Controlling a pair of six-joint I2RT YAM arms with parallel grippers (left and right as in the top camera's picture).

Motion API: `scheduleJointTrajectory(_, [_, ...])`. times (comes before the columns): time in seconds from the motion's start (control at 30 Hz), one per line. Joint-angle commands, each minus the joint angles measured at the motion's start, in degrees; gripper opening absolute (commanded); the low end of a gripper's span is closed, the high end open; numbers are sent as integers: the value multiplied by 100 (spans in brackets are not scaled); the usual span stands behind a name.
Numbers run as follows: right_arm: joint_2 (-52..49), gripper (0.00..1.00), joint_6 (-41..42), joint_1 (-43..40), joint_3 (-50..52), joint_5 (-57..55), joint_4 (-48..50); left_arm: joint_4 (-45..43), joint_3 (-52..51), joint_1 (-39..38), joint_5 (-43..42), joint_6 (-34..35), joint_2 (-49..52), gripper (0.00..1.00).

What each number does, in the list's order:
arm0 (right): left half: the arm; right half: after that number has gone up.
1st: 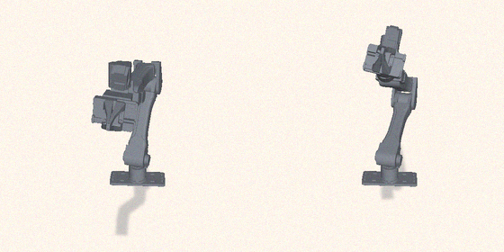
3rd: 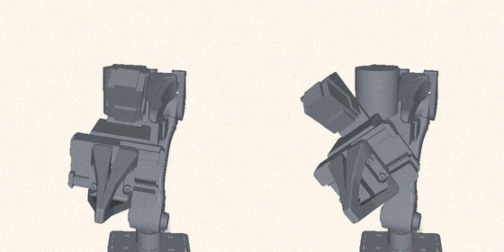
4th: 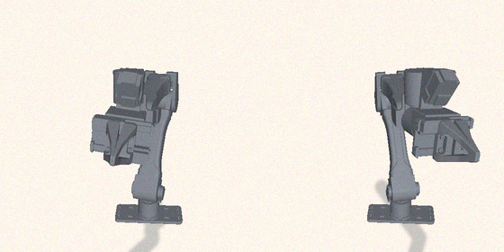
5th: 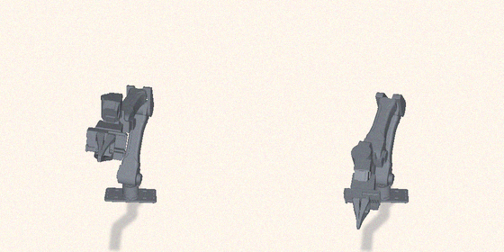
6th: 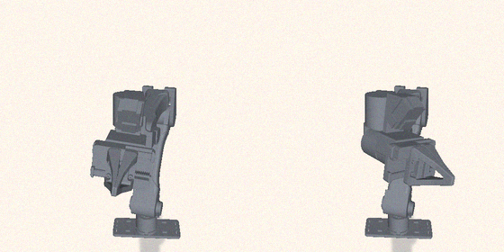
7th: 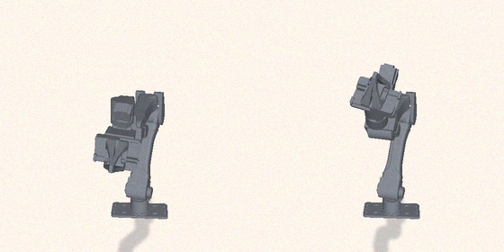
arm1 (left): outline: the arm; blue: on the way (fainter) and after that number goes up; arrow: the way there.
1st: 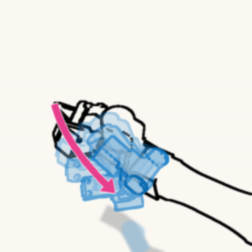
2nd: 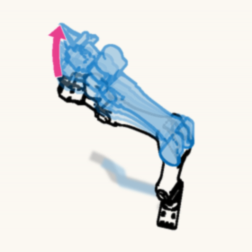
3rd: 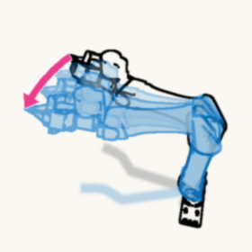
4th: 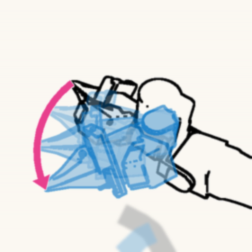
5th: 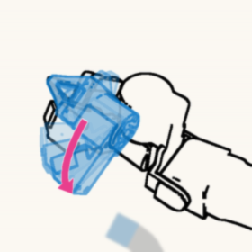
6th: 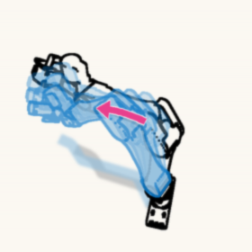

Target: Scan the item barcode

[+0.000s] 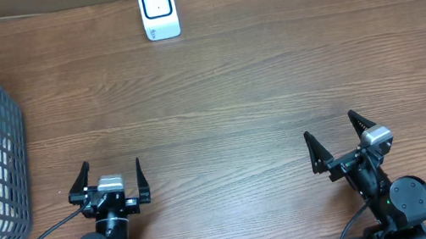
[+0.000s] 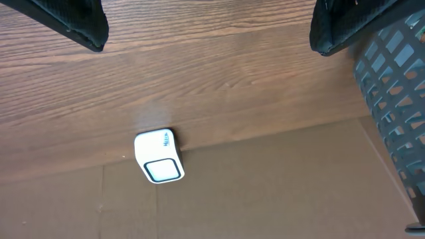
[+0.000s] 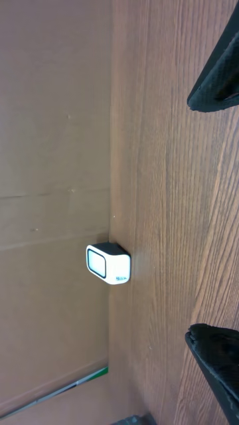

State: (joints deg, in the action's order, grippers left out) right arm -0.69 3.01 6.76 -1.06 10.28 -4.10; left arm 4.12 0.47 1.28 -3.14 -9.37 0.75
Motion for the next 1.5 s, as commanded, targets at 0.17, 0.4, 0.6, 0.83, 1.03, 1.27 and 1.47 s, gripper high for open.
scheduleJointTrajectory(0.17, [50, 100, 15, -9, 61, 46, 37, 11, 31, 31, 68, 424, -44, 100])
scheduleJointTrajectory(0.4, [50, 100, 15, -9, 61, 46, 37, 44, 612, 31, -382, 575, -31, 100])
scheduleJointTrajectory(0.6, [50, 100, 15, -9, 61, 46, 37, 212, 1469, 31, -597, 577, 479, 100])
scheduleJointTrajectory(0.83, [50, 100, 15, -9, 61, 46, 37, 1086, 3213, 31, -754, 796, 2179, 100])
scheduleJointTrajectory(1.03, [50, 100, 15, -9, 61, 46, 37, 2559, 5368, 31, -855, 811, 4081, 100])
scheduleJointTrajectory(1.27, [50, 100, 15, -9, 61, 46, 37, 5134, 8461, 31, -918, 811, 6529, 100])
scheduleJointTrajectory(1.47, [50, 100, 15, -9, 61, 46, 37, 6583, 10196, 24, -1377, 804, 7875, 99])
